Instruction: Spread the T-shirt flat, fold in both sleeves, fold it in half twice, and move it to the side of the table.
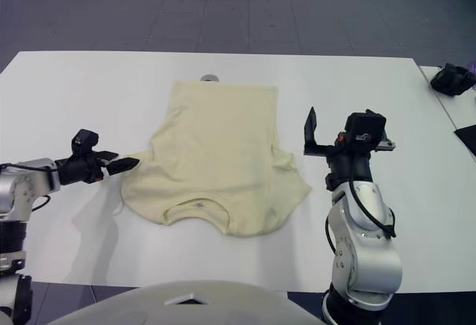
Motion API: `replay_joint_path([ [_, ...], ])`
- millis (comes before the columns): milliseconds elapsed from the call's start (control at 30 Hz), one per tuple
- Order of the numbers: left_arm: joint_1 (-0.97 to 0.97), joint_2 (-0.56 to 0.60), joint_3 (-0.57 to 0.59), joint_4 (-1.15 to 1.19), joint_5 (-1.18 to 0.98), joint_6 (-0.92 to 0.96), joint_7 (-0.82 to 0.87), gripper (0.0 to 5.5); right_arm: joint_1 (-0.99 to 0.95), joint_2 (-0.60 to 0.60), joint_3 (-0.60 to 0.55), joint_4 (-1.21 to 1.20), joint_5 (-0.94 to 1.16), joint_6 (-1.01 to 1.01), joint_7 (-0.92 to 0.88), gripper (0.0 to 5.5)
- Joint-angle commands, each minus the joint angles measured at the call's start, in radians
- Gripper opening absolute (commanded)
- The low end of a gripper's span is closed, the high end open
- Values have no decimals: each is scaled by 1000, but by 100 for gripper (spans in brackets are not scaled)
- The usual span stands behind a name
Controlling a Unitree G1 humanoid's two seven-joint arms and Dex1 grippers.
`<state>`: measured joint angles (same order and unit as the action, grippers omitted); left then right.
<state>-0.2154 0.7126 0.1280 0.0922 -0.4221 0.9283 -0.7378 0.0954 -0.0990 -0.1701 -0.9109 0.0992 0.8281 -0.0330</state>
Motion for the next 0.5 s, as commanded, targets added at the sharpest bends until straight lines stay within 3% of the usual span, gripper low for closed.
replay_joint_path([
  [33, 8, -17, -39, 33, 5, 13, -20, 361, -7, 1, 7, 4, -6, -2, -5, 540],
  [200, 73, 42, -34, -47, -6, 39, -39, 285, -31, -3, 26, 40, -6, -12, 6, 540],
  [500, 27, 75, -52, 38, 41, -12, -44, 117, -35, -1, 34, 44, -11, -17, -3, 540],
])
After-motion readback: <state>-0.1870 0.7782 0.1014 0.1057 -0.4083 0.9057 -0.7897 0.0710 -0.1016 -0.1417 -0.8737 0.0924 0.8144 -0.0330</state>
